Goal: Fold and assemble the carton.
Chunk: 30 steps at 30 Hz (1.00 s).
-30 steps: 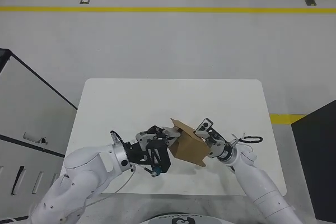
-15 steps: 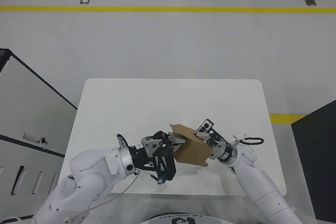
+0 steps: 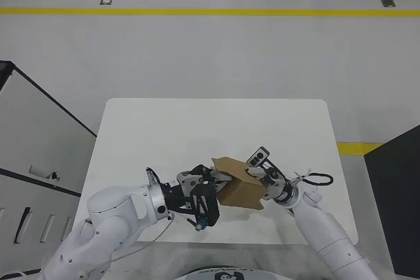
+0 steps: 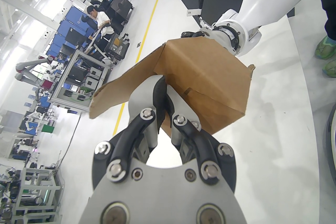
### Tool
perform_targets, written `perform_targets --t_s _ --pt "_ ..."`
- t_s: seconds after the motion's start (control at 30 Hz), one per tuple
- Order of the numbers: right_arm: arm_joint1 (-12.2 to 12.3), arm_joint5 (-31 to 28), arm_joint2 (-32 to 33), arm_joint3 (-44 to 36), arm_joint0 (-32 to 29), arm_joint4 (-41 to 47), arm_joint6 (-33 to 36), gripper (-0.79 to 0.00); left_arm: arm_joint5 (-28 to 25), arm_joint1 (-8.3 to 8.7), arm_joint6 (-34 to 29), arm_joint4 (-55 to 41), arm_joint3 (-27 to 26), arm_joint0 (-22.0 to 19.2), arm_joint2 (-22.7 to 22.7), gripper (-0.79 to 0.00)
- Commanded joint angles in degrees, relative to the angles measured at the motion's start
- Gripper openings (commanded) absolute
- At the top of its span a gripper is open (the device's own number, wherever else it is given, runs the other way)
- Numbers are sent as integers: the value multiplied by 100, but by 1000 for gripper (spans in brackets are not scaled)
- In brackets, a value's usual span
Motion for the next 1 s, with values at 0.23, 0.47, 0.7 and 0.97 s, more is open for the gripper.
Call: perform_targets --t_s 0.23,0.47,0.7,0.97 --pt "4 -62 34 16 -1 7 24 -785 64 5 -20 -141 0 10 -136 -785" --pt "-4 -133 31 5 5 52 85 -785 -85 13 68 -193 0 4 -111 -785" --pt "-11 -145 21 32 24 76 87 -785 -51 17 58 -183 0 -12 -146 -785" --pt "-20 -55 -13 66 60 95 26 -785 -34 27 65 -121 0 7 -181 -785"
